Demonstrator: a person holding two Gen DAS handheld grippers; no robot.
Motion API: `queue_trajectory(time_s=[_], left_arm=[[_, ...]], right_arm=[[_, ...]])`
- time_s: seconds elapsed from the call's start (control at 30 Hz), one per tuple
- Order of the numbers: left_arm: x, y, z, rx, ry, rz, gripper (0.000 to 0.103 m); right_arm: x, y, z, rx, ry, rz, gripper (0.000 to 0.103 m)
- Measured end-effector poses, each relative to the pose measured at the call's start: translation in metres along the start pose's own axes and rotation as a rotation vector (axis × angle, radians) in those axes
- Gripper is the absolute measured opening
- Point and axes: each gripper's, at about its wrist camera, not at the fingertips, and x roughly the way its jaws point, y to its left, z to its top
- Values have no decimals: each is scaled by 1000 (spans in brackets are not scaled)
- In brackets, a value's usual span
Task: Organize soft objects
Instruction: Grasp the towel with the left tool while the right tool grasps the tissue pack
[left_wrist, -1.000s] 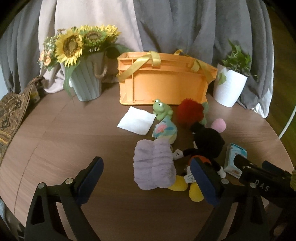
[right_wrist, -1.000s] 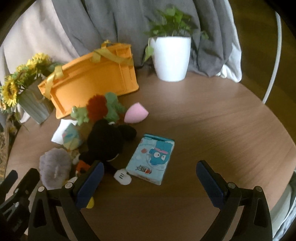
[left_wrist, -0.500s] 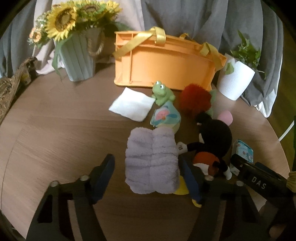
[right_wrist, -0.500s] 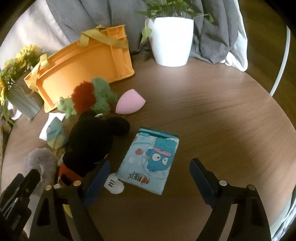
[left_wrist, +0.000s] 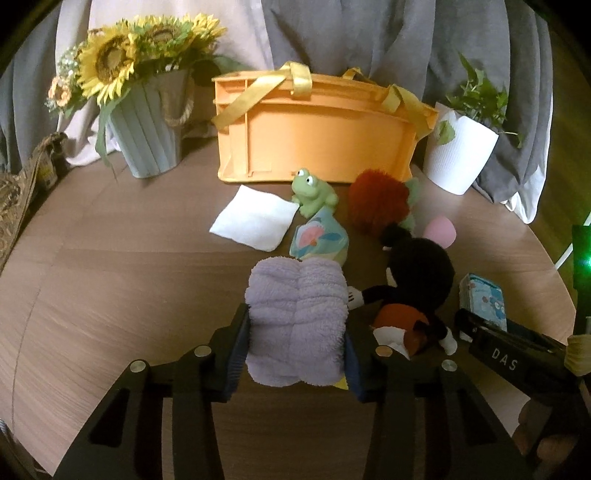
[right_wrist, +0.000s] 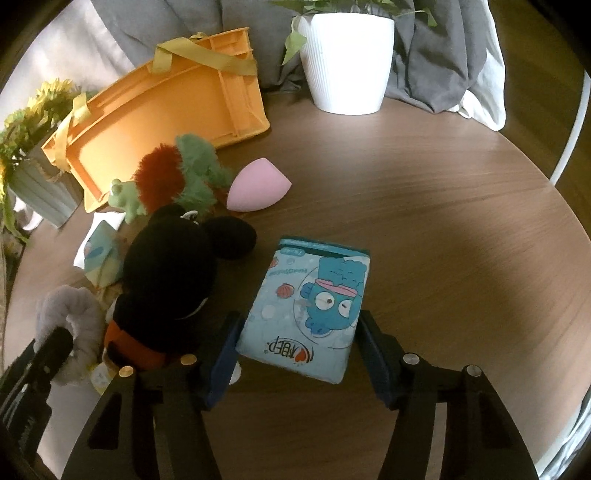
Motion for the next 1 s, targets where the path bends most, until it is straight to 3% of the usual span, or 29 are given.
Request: queue_trajectory(time_s=[0.57,1.0], left_arm=[[-50,-6,31,28,-130,-18,42],[-82,1,74,56,-286,-7,42]], right_arm=[[-65,5,19,-16,-164,64,61],[-101,29,51,-43,-299,156,61]])
